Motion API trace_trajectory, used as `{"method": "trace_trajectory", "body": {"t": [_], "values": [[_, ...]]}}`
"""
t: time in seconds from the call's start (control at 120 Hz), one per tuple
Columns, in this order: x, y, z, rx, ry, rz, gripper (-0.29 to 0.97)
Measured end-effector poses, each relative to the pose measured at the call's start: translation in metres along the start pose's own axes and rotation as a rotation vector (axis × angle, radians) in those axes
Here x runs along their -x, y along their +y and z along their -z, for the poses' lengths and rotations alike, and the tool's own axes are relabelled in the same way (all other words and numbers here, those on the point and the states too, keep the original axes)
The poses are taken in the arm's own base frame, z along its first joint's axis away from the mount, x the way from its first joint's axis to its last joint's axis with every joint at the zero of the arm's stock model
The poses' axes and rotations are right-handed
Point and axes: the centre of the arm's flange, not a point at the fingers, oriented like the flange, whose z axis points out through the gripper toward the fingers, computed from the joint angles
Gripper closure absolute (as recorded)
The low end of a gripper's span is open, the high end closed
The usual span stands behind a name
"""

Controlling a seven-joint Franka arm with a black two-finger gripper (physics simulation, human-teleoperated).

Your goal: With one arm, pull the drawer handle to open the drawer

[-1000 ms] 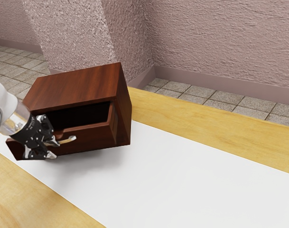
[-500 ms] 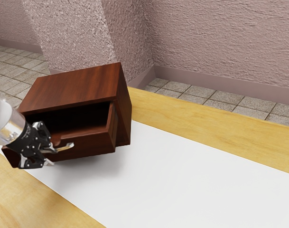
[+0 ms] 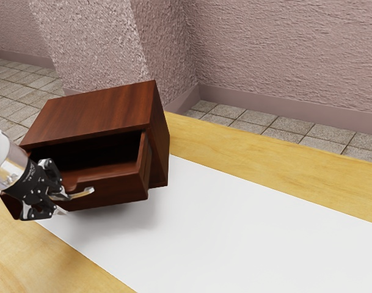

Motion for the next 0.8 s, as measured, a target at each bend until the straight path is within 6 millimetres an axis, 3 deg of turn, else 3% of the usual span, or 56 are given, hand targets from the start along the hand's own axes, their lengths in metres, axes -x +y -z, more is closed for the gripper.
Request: {"method": "trace_trajectory", "body": {"t": [0.333, 0.467, 0.567, 0.633, 0.725, 0.8], "values": [[0.009, -0.002, 0.012, 0.027, 0.007, -0.027, 0.57], [0.018, -0.004, 0.027, 0.062, 0.008, -0.047, 0.57], [0.035, 0.007, 0.074, 0.129, 0.008, -0.084, 0.56], [0.052, 0.023, 0.123, 0.165, 0.005, -0.122, 0.46], [0.082, 0.062, 0.177, 0.135, -0.034, -0.206, 0.3], [0.113, 0.098, 0.199, 0.065, -0.066, -0.289, 0.21]]}}
